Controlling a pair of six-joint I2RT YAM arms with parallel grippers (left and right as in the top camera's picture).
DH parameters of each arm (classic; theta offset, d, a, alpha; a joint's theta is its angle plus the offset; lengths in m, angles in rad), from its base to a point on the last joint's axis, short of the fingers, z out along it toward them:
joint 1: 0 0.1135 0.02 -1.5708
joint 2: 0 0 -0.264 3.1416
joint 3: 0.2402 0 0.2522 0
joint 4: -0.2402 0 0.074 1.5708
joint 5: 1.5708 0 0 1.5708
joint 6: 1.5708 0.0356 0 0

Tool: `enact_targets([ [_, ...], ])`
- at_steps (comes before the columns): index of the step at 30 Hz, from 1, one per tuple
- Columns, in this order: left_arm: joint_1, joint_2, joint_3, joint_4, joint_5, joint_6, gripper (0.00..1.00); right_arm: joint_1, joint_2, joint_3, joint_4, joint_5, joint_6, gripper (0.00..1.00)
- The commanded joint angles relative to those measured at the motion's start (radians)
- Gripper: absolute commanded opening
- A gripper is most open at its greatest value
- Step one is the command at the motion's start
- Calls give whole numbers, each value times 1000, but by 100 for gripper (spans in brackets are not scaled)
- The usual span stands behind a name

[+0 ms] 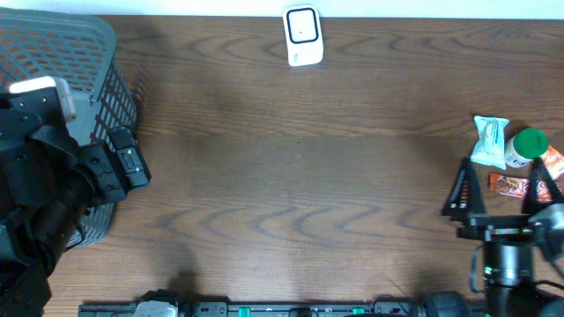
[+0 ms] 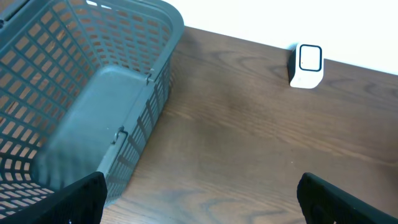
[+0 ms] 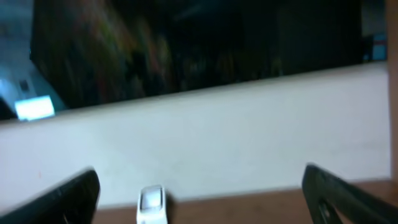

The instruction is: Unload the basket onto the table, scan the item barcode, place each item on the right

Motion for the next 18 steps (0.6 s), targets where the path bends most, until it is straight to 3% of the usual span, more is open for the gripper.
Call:
enact_targets([
  [1, -3, -5, -1, -78, -9, -6, 98, 5, -80, -153, 84, -46, -14, 99],
  [9, -3, -5, -1, -78, -9, -6, 98, 4, -201, -441, 297, -36, -14, 99],
  [18, -3, -5, -1, -78, -9, -5, 98, -6, -218, -576, 333, 36, -10, 99],
])
